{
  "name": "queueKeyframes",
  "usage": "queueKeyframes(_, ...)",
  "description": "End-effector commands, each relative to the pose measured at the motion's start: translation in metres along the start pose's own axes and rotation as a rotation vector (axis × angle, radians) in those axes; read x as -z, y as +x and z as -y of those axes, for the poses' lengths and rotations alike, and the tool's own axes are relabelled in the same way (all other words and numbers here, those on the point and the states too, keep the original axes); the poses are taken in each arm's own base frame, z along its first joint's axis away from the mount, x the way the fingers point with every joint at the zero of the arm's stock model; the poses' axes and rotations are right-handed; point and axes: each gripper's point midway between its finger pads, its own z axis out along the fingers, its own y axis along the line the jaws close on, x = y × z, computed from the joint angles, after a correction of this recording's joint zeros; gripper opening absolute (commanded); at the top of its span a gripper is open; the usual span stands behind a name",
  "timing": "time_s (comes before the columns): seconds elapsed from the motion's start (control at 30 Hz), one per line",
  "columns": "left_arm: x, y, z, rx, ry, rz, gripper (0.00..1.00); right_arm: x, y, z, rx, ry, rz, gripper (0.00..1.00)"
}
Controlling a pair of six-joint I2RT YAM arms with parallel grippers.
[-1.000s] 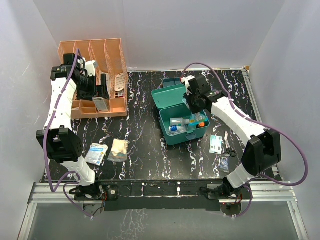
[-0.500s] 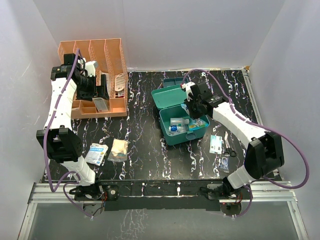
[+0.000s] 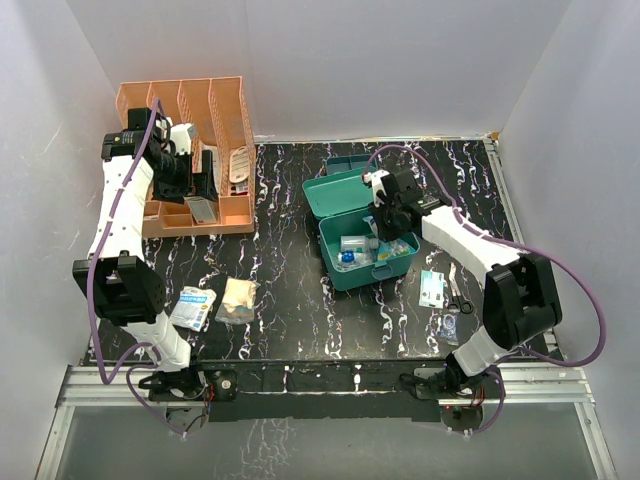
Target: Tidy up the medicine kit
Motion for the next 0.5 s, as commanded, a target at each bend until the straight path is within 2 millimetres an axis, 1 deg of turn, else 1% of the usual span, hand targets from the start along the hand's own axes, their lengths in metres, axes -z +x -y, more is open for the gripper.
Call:
queueKeyframes(0.0, 0.01, -0.002, 0.003, -0.003, 0.0, 0.01, 0.99, -0.018, 0.007, 0.006, 0.003, 0.012, 0.006, 0.0)
queueKeyframes(0.17, 0.01, -0.001, 0.004, 0.0, 0.004, 0.006, 0.98, -0.03, 0.024, 0.008, -0.009, 0.025, -0.032, 0.0)
queueKeyframes(0.27, 0.01, 0.001, 0.003, -0.002, 0.004, 0.004, 0.98, -0.036, 0.03, 0.008, -0.018, 0.024, -0.041, 0.02)
queueKeyframes(0.37, 0.01, 0.002, 0.004, -0.007, 0.003, 0.003, 0.98, -0.04, 0.034, 0.007, -0.027, 0.022, -0.053, 0.04)
queueKeyframes(0.47, 0.012, 0.001, 0.004, -0.009, 0.002, 0.007, 0.98, -0.038, 0.031, 0.006, -0.036, 0.02, -0.051, 0.08)
